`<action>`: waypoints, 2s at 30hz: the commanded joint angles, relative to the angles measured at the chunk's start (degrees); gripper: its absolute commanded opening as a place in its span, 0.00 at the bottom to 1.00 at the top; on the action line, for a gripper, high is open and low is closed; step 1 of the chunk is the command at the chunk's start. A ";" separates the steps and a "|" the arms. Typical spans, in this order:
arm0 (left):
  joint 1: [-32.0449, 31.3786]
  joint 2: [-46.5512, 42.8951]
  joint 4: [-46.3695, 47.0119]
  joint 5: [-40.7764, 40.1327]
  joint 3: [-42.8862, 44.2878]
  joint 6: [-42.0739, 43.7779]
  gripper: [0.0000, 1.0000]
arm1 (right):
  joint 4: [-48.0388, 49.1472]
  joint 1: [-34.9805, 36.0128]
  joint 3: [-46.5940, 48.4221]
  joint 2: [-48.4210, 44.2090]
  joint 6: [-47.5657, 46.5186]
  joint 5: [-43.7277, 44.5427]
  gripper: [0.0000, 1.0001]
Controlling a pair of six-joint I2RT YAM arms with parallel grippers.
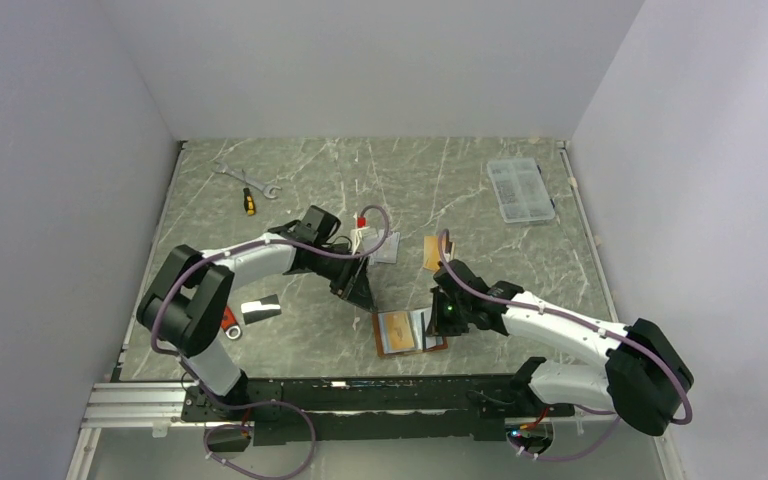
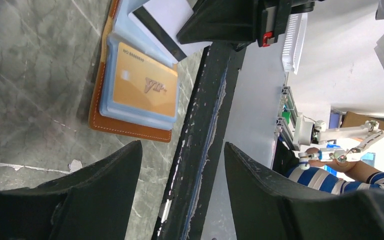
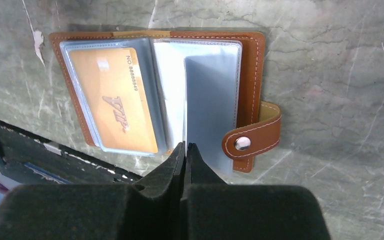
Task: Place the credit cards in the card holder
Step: Turn over the card slot in the card holder.
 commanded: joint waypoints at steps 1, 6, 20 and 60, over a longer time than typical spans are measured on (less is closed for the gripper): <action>-0.58 1.12 -0.97 -0.34 -0.22 1.85 0.66 | -2.52 0.35 -1.85 0.63 5.00 7.07 0.00; -2.58 2.99 -1.66 -1.65 -1.08 2.18 0.63 | -2.00 0.61 -5.21 0.43 9.03 6.76 0.00; -4.62 13.04 -2.33 0.03 -0.96 2.74 0.52 | 2.26 1.58 -12.28 -3.92 15.62 5.12 0.00; -7.77 11.76 2.60 -13.98 1.22 -2.14 0.64 | 1.73 1.79 -14.36 -10.28 16.28 6.65 0.00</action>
